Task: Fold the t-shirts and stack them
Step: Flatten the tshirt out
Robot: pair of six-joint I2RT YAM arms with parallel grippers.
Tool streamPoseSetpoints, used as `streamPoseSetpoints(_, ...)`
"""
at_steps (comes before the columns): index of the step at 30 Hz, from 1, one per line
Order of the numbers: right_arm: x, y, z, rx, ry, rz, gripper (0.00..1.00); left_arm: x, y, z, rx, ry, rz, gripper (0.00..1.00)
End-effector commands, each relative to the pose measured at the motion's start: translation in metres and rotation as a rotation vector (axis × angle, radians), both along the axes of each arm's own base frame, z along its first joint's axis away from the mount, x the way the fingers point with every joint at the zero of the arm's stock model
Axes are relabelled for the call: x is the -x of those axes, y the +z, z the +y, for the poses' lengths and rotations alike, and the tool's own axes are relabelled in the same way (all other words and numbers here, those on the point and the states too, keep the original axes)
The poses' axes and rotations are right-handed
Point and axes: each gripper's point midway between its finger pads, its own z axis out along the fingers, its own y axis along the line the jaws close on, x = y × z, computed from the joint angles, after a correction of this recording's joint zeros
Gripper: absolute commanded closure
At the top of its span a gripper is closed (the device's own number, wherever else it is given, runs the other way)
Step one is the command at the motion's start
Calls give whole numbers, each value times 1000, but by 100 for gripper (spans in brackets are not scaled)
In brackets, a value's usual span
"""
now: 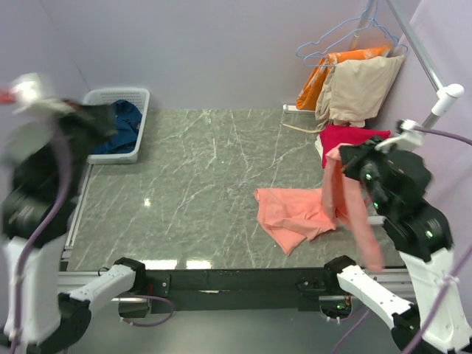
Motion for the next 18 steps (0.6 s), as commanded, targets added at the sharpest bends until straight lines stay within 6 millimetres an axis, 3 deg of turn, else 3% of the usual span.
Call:
streamPoseSetpoints(1,-22,-10,11,-9,7,20,100,-42,-116,-87,-12,-387,377,95)
streamPoseSetpoints(2,-25,-15,12,-1,7,35,100,-42,-133,-104,-1,-472,426,91)
streamPoseSetpoints(5,-33,-27,15,6,5,64,100,-53,-184,-116,35,-497,548,77)
streamPoseSetpoints(7,-37,-32,17,6,4,70,100,-55,-218,-121,48,-496,645,61)
streamPoseSetpoints(9,-40,-41,20,7,7,92,100,-55,-256,-131,53,-501,759,57)
streamPoseSetpoints(12,-48,-54,22,18,-1,130,100,-43,-293,-159,44,-556,874,54)
streamPoseSetpoints(16,-54,-66,20,31,-24,157,100,-23,-311,-209,61,-695,937,45)
streamPoseSetpoints(18,-57,-70,20,36,-31,169,100,-18,-316,-224,116,-735,963,44)
